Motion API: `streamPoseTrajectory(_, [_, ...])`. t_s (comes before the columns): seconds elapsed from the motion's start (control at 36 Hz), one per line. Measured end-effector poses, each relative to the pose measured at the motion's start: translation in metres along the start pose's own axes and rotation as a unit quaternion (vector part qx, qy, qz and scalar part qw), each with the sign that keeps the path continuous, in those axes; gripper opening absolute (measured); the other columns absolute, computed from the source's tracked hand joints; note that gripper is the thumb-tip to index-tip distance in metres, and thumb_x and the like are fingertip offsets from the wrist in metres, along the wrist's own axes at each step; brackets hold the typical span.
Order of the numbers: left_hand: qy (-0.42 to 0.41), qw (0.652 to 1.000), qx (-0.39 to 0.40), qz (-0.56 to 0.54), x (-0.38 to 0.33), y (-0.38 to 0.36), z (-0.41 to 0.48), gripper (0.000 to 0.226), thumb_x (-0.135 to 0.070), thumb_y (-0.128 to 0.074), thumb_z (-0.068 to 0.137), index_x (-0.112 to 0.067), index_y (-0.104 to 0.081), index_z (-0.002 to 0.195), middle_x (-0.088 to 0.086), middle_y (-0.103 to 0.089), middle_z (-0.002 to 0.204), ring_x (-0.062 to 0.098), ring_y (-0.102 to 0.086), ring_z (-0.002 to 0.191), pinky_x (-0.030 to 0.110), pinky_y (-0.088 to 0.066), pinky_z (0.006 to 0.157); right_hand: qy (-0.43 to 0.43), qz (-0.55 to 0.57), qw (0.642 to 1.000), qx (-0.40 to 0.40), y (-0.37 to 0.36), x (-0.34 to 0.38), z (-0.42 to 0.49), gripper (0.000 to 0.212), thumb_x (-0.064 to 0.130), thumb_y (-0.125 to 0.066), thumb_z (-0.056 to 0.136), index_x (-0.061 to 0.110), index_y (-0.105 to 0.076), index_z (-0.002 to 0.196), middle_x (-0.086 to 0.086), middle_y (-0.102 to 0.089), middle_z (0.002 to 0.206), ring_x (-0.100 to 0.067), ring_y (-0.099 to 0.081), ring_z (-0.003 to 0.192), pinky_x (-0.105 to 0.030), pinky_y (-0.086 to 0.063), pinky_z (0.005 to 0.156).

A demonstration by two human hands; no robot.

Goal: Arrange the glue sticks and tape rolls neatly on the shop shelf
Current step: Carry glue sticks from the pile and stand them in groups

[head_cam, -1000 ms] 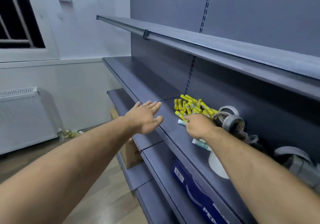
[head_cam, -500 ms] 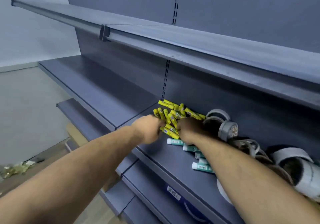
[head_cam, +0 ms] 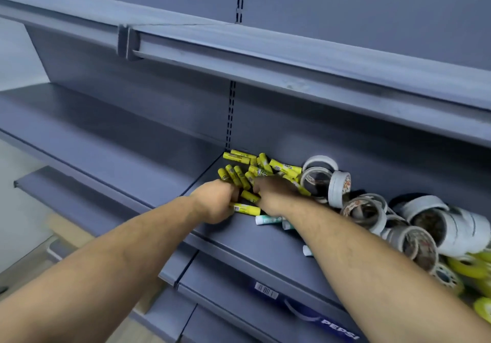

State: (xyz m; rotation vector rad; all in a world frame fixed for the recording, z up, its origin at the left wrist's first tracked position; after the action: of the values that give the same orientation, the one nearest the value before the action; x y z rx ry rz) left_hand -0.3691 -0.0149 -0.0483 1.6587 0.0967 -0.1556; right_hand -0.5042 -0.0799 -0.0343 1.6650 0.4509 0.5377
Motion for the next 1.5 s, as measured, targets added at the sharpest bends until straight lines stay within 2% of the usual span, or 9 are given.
streamPoseTrajectory(0.22, [0.04, 0.989, -0.031, -0.137, 0.022, 0.018, -0.006, 0.019, -0.018, -0.074, 0.072, -0.026, -0.061, 0.085, -0.011, -0.054, 0.073, 0.014, -0.052, 0.07, 0.024, -0.038, 0.057, 0.034, -0.041, 0.998, 0.042, -0.002, 0.015, 0.002, 0.067, 0.013, -0.058, 0.091, 0.047, -0.041, 0.146, -0.002, -0.052, 0.143, -0.03, -0.055, 0.121, -0.031, -0.046, 0.08])
streamPoseTrajectory(0.47, [0.08, 0.931, -0.082, -0.346, 0.039, 0.038, -0.009, 0.017, -0.021, -0.084, 0.073, -0.025, -0.072, 0.084, 0.001, -0.071, 0.078, 0.015, -0.061, 0.07, 0.03, -0.05, 0.065, -0.013, 0.091, 0.993, -0.069, 0.018, 0.004, 0.0, 0.034, 0.023, -0.066, 0.08, 0.035, -0.041, 0.098, 0.001, -0.059, 0.09, -0.027, -0.057, 0.084, -0.035, -0.044, 0.064])
streamPoseTrajectory(0.67, [0.079, 0.908, -0.101, -0.4, 0.027, 0.051, -0.007, 0.024, -0.011, -0.082, 0.075, -0.026, -0.074, 0.093, -0.003, -0.071, 0.074, 0.013, -0.064, 0.065, 0.023, -0.048, 0.058, 0.01, 0.181, 0.976, -0.118, 0.045, -0.005, -0.015, 0.023, 0.02, -0.065, 0.082, 0.03, -0.052, 0.098, 0.009, -0.052, 0.066, -0.02, -0.053, 0.071, -0.027, -0.033, 0.051])
streamPoseTrajectory(0.81, [0.072, 0.891, -0.103, -0.436, 0.017, 0.05, -0.001, 0.024, -0.001, -0.075, 0.076, -0.016, -0.067, 0.093, 0.012, -0.07, 0.082, 0.032, -0.07, 0.067, 0.05, -0.061, 0.069, 0.002, 0.206, 0.973, -0.104, 0.045, -0.014, -0.021, 0.034, 0.021, -0.06, 0.087, 0.041, -0.052, 0.114, 0.007, -0.062, 0.075, -0.015, -0.061, 0.065, -0.022, -0.043, 0.056])
streamPoseTrajectory(0.94, [0.064, 0.887, -0.083, -0.449, 0.004, 0.05, 0.0, 0.026, 0.004, -0.054, 0.09, -0.012, -0.066, 0.107, 0.008, -0.069, 0.073, 0.015, -0.066, 0.051, 0.024, -0.049, 0.043, -0.028, 0.164, 0.981, -0.099, 0.04, -0.022, -0.023, 0.044, 0.029, -0.059, 0.09, 0.036, -0.043, 0.13, 0.002, -0.068, 0.111, -0.025, -0.063, 0.1, -0.029, -0.045, 0.078])
streamPoseTrajectory(1.06, [0.049, 0.91, -0.087, -0.402, 0.003, 0.05, 0.002, 0.025, -0.005, -0.045, 0.093, -0.025, -0.059, 0.1, -0.004, -0.06, 0.051, 0.018, -0.053, 0.044, 0.024, -0.042, 0.042, -0.035, 0.161, 0.98, -0.11, 0.044, -0.025, -0.027, 0.019, 0.028, -0.06, 0.092, 0.027, -0.052, 0.109, 0.003, -0.066, 0.108, -0.022, -0.063, 0.097, -0.03, -0.049, 0.08])
streamPoseTrajectory(1.17, [0.036, 0.934, -0.094, -0.343, 0.001, 0.053, -0.001, 0.023, -0.009, -0.052, 0.094, -0.026, -0.066, 0.086, -0.004, -0.066, 0.079, 0.02, -0.061, 0.071, 0.021, -0.046, 0.055, -0.025, 0.173, 0.977, -0.125, 0.045, -0.025, -0.026, 0.005, 0.024, -0.06, 0.092, 0.025, -0.058, 0.097, 0.004, -0.068, 0.102, -0.02, -0.063, 0.092, -0.032, -0.052, 0.08])
streamPoseTrajectory(1.31, [0.078, 0.931, -0.024, -0.355, 0.005, 0.049, -0.004, 0.006, -0.026, -0.069, 0.08, -0.024, -0.073, 0.084, -0.003, -0.061, 0.067, 0.018, -0.055, 0.06, 0.022, -0.041, 0.044, -0.02, 0.202, 0.971, -0.127, 0.041, -0.025, -0.022, 0.005, 0.023, -0.062, 0.091, 0.026, -0.062, 0.087, 0.005, -0.07, 0.091, -0.02, -0.065, 0.084, -0.036, -0.055, 0.076])
streamPoseTrajectory(1.5, [0.078, 0.937, 0.043, -0.337, 0.006, 0.043, -0.008, 0.05, -0.015, -0.067, 0.061, -0.027, -0.068, 0.11, 0.005, -0.052, 0.074, 0.023, -0.046, 0.06, 0.03, -0.036, 0.051, -0.023, 0.195, 0.972, -0.127, 0.039, -0.022, -0.019, 0.009, 0.023, -0.062, 0.093, 0.029, -0.062, 0.086, 0.008, -0.072, 0.098, -0.015, -0.066, 0.088, -0.031, -0.055, 0.079])
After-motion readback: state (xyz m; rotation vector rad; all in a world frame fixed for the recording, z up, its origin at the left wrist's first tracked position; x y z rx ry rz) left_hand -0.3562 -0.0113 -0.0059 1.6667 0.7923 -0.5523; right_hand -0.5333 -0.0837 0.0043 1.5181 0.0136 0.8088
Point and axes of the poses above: each hand's wrist, its own z-axis towards the middle knuckle, its own y-axis out of the back of the hand, x = y × z, the point moved 4 cm from there along z, towards the middle knuckle
